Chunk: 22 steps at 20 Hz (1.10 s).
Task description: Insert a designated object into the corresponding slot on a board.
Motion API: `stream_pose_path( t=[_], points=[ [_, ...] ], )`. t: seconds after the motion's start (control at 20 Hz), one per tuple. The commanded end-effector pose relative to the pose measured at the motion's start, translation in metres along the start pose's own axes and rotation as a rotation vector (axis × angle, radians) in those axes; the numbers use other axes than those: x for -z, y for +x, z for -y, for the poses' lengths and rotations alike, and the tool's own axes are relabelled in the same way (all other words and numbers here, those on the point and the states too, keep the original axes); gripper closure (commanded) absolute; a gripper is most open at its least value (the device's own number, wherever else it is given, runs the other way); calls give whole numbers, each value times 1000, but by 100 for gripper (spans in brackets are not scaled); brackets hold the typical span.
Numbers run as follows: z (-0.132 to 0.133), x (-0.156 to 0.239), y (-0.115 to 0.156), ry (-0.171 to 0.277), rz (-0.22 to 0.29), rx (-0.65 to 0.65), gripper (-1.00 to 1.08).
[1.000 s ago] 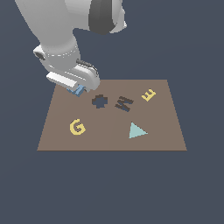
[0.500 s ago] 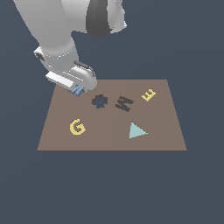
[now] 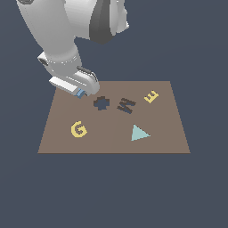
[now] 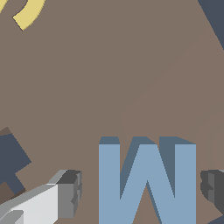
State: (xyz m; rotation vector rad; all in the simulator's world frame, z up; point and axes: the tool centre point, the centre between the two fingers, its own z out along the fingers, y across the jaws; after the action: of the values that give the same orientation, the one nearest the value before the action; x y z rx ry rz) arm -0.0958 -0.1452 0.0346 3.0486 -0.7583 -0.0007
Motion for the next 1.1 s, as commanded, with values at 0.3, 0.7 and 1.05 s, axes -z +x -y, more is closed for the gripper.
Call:
stream_pose_path(
  t=[0.3, 0.7, 1.05],
  points=[
    [0, -5, 0, 0, 0, 0, 108],
    [1, -4, 0, 1, 0, 0, 108],
    [4, -4, -5, 1, 0, -39, 108]
  ],
)
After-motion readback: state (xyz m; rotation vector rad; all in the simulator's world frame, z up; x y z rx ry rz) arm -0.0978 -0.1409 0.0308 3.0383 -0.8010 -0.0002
